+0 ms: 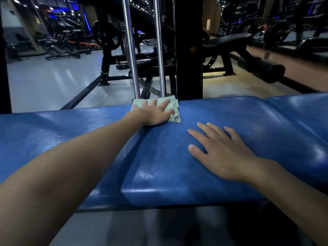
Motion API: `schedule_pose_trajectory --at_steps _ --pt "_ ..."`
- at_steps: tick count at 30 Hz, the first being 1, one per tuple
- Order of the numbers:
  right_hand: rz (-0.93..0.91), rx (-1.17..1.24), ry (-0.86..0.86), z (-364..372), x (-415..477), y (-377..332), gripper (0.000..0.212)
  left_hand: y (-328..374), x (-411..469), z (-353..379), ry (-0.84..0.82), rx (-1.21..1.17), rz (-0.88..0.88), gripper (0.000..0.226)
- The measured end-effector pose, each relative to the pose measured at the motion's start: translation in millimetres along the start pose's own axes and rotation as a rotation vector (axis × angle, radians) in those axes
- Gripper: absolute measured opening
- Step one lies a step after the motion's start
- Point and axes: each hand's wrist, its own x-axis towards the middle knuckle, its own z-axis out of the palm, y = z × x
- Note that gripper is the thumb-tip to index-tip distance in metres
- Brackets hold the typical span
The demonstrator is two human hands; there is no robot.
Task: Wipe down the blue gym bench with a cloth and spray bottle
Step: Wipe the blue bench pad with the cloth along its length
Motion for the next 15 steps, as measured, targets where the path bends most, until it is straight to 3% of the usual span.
schedule_pose_trajectory --at_steps 5,15 --pt "0.022 0.015 -0.008 -0.8 -1.0 -0.6 0.063 -4.8 -28.4 8.1 0.024 0.029 0.052 0.068" --pt "0.059 -0.001 -0.029 -7.3 -5.1 -6.3 0.06 -2.3 -204.9 39.1 0.093 0.111 0.185 0.069"
